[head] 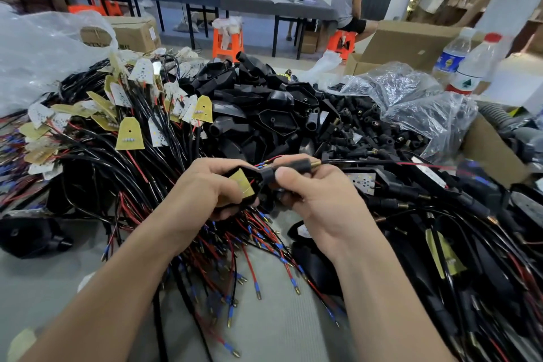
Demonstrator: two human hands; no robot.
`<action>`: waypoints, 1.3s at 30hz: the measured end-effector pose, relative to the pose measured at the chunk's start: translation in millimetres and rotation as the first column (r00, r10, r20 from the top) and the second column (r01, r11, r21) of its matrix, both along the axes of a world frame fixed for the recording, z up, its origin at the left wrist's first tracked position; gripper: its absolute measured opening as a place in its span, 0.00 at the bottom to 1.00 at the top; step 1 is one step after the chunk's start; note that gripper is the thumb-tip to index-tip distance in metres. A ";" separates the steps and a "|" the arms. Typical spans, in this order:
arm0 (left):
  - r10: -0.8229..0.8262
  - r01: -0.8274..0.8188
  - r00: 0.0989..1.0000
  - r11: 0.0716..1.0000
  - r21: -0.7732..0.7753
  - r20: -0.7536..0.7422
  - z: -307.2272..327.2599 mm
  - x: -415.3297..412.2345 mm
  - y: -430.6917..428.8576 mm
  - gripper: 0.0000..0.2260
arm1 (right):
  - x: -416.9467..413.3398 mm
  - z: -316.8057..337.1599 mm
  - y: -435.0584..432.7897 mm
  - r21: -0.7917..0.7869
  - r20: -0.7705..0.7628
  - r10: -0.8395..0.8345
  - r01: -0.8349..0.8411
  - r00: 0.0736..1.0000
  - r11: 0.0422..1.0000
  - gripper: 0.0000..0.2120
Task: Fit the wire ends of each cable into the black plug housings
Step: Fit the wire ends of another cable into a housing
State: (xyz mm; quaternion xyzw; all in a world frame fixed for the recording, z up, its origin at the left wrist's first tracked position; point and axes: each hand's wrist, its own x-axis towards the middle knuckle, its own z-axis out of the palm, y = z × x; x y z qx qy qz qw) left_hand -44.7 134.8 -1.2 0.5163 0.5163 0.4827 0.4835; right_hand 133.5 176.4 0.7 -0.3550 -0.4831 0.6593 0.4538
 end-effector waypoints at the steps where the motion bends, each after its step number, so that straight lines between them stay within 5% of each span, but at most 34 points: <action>1: 0.040 -0.039 0.999 0.999 -0.006 0.018 -0.7 0.9 1.0 0.21 | 0.4 -1.4 0.2 0.012 0.018 0.026 -0.026 0.999 1.000 0.10; 6: 0.235 -0.235 0.972 0.972 0.001 -0.019 -5.2 1.5 5.0 0.20 | 5.0 -3.3 1.6 0.069 0.006 0.116 -0.116 0.993 0.991 0.12; 18: 0.286 -0.287 0.924 0.957 0.034 -0.254 -9.6 -4.8 5.2 0.19 | -1.3 -7.4 -0.2 0.142 -0.028 0.148 -0.143 0.989 0.980 0.18; 30: 0.327 -0.325 0.945 0.942 -0.085 -0.002 -10.4 2.5 11.0 0.13 | 5.6 1.3 -0.7 -0.047 -0.176 0.173 -0.183 0.969 0.982 0.12; 35: 0.374 -0.369 0.926 0.926 -0.074 0.057 -11.3 2.1 12.1 0.17 | 6.2 4.1 1.6 -0.112 -0.253 0.015 -0.045 0.967 0.993 0.12; 39: 0.405 -0.406 0.914 0.913 -0.028 -0.030 -16.4 1.6 12.5 0.16 | -4.5 0.7 -1.5 -0.036 -0.144 -0.126 0.122 0.982 0.992 0.05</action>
